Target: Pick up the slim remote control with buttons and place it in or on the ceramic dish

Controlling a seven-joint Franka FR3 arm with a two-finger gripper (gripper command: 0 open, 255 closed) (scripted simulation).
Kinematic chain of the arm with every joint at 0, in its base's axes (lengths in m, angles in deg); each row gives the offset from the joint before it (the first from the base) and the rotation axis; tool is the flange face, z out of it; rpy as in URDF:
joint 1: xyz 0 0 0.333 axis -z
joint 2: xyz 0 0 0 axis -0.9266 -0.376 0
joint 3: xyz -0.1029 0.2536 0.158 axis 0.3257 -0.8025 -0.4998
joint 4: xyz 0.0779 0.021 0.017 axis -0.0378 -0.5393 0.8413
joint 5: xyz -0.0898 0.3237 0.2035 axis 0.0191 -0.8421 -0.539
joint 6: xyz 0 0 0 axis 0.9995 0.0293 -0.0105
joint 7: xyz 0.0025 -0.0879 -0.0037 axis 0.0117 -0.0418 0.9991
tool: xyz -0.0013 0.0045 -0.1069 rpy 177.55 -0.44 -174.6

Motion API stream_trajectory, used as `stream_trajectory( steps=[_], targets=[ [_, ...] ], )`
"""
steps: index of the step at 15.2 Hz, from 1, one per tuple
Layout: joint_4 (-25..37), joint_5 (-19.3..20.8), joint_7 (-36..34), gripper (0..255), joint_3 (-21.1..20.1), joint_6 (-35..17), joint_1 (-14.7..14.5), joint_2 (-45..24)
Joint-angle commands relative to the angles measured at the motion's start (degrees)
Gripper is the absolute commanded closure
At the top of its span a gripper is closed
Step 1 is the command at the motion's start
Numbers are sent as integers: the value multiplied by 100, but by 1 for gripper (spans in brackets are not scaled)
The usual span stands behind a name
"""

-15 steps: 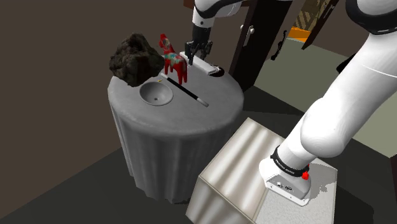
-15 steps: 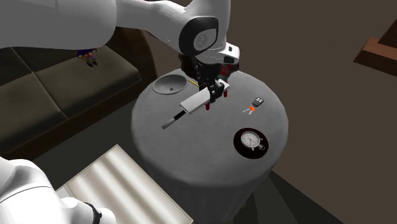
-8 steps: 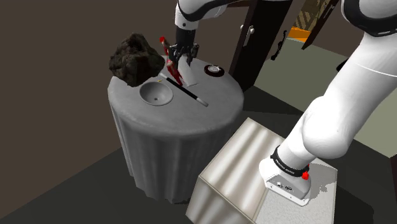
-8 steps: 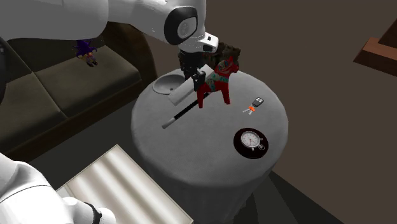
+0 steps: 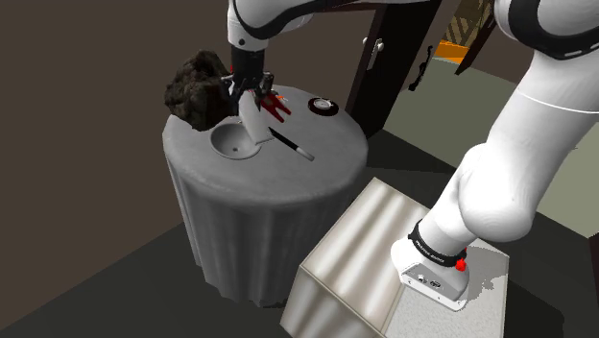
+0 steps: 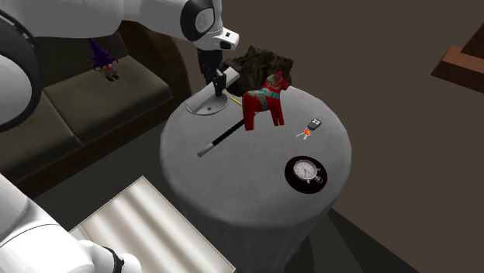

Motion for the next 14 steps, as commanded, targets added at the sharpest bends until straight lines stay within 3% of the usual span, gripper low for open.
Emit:
stream_trajectory(
  steps=[1,14],
  targets=[
    [210,32,-282,255,-111,63,-152,-141],
    [-197,86,-446,255,-162,-749,-247,-546]
  ],
)
